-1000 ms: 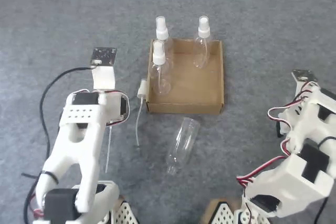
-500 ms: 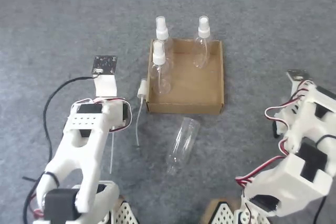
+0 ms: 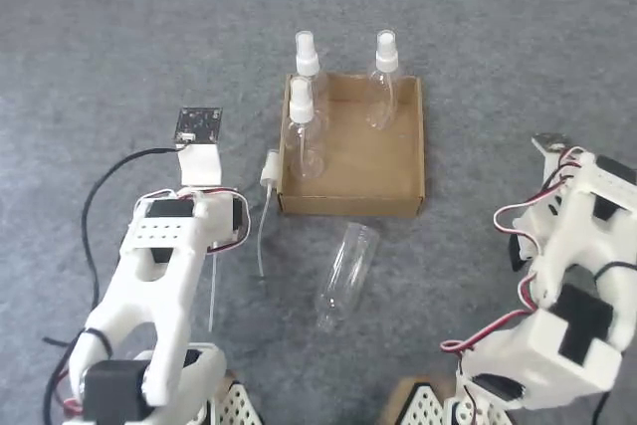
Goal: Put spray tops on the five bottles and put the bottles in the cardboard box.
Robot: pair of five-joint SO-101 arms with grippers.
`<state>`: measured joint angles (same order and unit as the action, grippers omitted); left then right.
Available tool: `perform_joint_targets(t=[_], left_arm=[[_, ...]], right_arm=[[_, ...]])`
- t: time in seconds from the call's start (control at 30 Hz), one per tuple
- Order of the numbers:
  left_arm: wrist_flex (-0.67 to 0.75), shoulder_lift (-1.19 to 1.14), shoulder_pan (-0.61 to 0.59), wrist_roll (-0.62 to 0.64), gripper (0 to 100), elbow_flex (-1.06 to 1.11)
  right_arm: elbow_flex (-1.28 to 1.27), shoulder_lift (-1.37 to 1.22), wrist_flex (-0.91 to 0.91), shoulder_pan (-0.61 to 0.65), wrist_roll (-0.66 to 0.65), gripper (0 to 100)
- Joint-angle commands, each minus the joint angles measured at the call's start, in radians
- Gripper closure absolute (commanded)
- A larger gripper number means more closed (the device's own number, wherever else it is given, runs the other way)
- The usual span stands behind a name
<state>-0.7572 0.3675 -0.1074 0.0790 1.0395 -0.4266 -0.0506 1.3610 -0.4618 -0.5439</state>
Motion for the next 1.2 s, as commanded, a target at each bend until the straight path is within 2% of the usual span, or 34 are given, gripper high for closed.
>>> perform_joint_targets(t=[0.0,0.57,0.77,1.0,1.17], left_arm=[[0.026,0.043,-0.002,0.002,99,-0.004],[0.026,0.044,0.005,0.002,99,-0.001],[0.026,0.041,0.005,0.002,99,-0.001],[0.026,0.04,0.005,0.002,99,-0.001],[0.026,0.038,0.0,0.002,99,-0.001]], right_arm=[[0.037,0.088,0.015,0.001,-0.011,78.6],[0.114,0.101,-0.001,0.001,-0.011,78.5],[0.114,0.101,0.001,-0.001,-0.071,78.3],[0.117,0.101,0.028,0.015,-0.138,62.3],[0.189,0.091,0.027,0.033,-0.143,62.2]])
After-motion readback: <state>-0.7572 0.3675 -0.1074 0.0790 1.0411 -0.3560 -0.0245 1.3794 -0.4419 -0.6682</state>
